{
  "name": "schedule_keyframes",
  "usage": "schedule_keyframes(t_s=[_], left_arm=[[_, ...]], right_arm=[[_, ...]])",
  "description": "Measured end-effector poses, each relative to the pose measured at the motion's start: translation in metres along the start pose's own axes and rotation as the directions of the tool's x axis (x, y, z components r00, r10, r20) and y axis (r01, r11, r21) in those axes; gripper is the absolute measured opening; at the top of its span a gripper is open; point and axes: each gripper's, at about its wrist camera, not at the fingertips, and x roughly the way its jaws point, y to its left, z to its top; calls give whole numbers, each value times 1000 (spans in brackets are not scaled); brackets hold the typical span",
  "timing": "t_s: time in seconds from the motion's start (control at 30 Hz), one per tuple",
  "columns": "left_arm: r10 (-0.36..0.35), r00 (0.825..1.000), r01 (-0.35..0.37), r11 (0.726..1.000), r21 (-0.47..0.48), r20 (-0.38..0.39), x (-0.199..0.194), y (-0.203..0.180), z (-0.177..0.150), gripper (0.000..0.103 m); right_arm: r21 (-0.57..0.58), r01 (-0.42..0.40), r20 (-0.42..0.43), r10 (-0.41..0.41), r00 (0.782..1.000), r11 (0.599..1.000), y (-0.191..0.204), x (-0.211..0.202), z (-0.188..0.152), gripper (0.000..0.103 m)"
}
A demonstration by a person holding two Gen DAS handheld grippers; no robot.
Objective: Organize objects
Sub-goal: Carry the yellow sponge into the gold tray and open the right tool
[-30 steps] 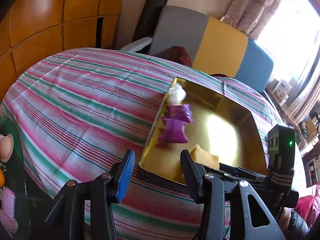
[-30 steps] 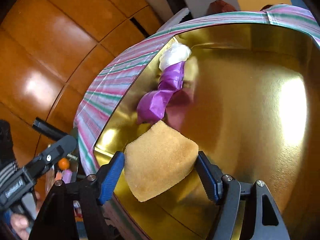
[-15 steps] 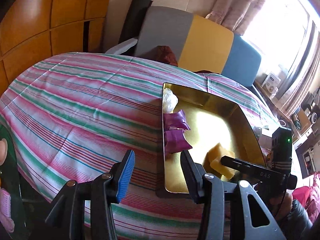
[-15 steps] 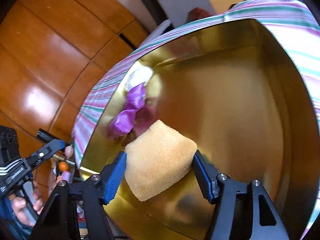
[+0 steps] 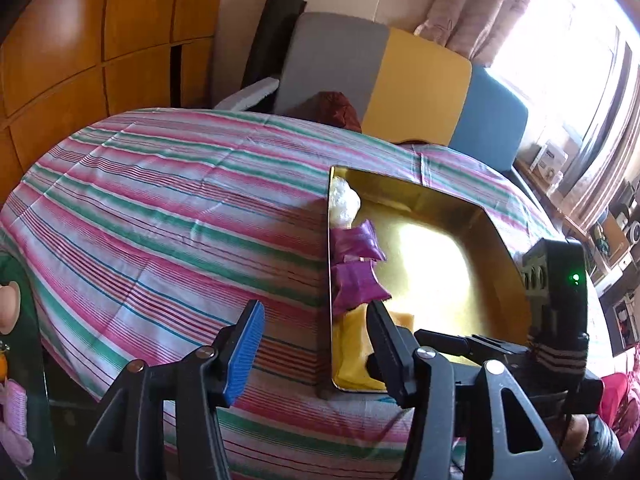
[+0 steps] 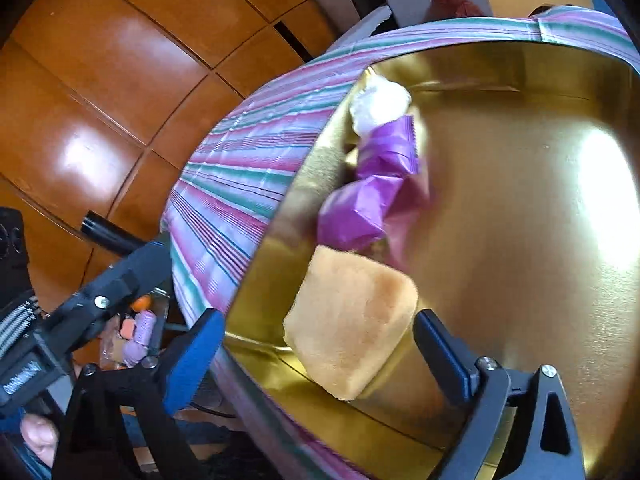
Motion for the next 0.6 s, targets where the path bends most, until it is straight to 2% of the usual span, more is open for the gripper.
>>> schedule_keyframes(t_s=[0.17,0.27,0.43,0.6], left_arm=[[11,1000,-12,1000,24,26,-8,-3,5,55],[9,999,-11,999,46,43,-12,-10,7,55],[-11,999,7,995,95,45,-13,-30,6,55],[-30,999,23,987,158,42,-12,-54,3,55]], right_arm=[[-20,46,57,-45,997,999,8,-22,-2,100],[-40,132,102,-128,987,990,5,-51,-10,100],[-50,269,158,-258,953,962,-11,-103,-18,100],[-41,380,195,-366,910,924,-31,-155,-30,100]])
